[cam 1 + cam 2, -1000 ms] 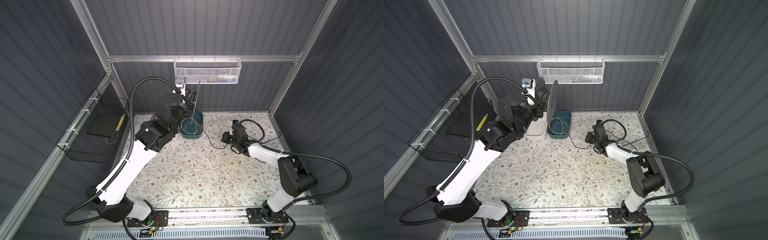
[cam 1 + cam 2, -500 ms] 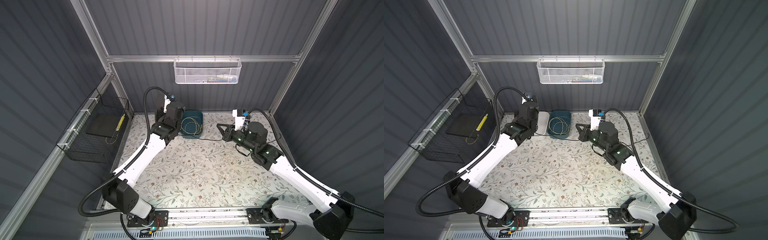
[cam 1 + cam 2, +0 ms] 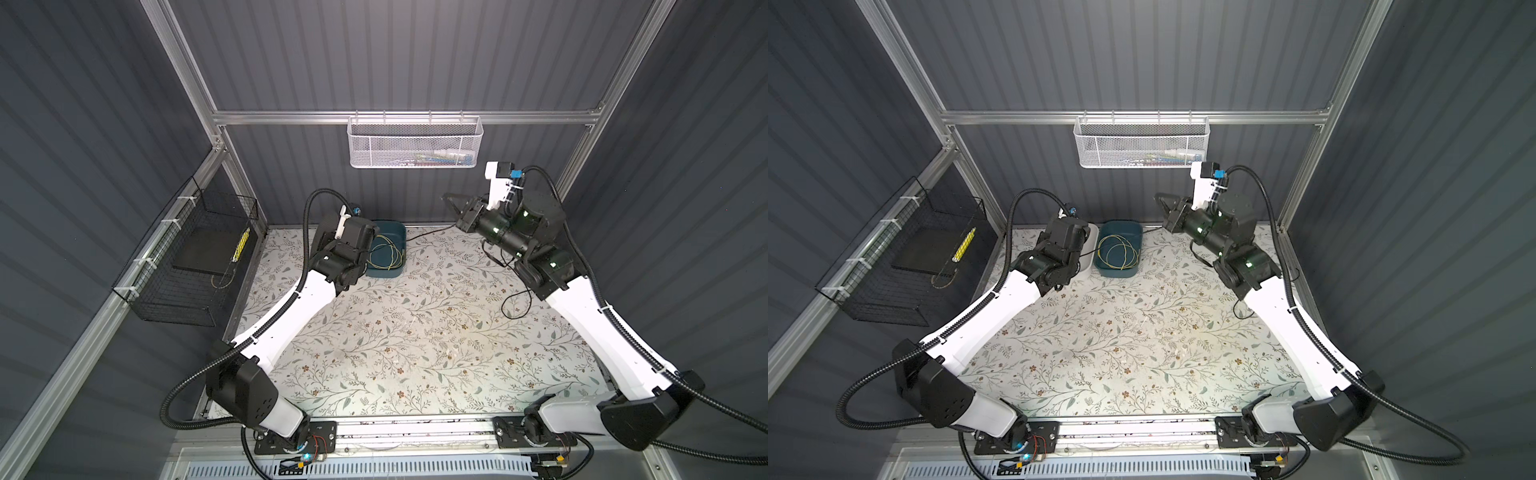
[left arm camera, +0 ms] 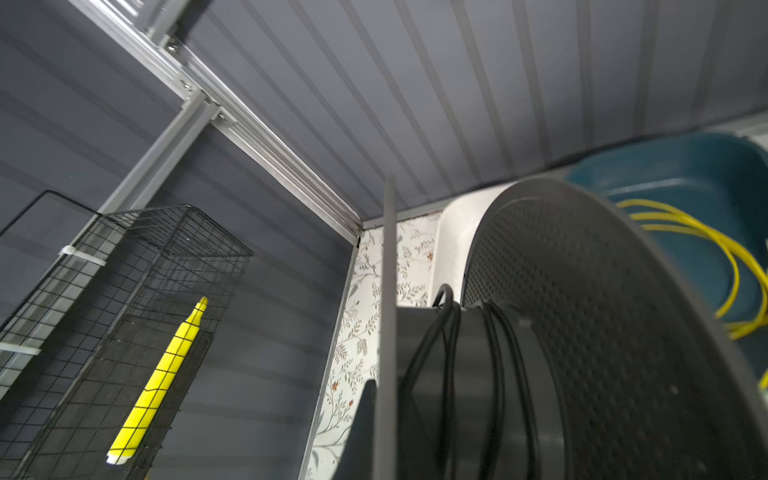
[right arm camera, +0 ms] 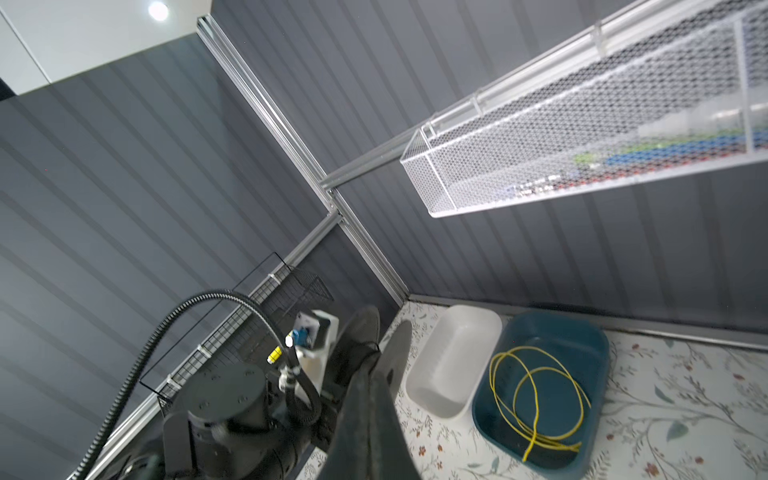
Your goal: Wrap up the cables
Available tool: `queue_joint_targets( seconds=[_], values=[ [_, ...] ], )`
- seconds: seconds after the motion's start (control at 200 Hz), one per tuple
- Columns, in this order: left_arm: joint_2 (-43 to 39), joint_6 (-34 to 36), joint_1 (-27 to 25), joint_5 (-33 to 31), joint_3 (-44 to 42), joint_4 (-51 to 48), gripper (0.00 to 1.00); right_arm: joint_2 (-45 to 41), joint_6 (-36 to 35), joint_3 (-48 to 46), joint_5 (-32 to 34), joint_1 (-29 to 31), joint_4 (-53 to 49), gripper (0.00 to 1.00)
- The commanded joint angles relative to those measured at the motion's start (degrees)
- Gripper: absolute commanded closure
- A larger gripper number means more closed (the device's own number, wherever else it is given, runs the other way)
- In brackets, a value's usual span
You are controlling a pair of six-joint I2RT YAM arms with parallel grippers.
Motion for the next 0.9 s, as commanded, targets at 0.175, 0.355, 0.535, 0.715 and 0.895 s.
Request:
queue_joint_targets(
  seconds=[0.175, 0.355, 0.535, 0.715, 0.895],
  values=[
    [-9.4, 0.5, -4.7, -1.1, -4.8, -12.1, 1.0, 11.3, 4.2, 15.3, -7.4, -11.8, -1.7, 0.93],
    [-14.6, 0.1, -7.4, -3.3, -7.1, -18.2, 1.0, 19.2, 7.7, 23.2, -8.0, -19.1, -2.6, 0.91],
    [-19.4, 0.5, -7.4, -4.0, -5.2, -24.8, 1.0, 27.1, 10.2, 29.8, -8.0, -26.0, -5.6, 0.92],
    [-21.4, 3.6, -7.4, -1.4, -3.1, -29.9, 1.0, 32.7, 12.2, 32.8, -8.2, -30.3, -6.2, 0.91],
    [-22.5, 6.1, -7.4, 6.8, 1.0, -34.9, 1.0, 40.6, 10.9, 40.4, -7.3, -31.8, -11.0, 0.99]
  ],
)
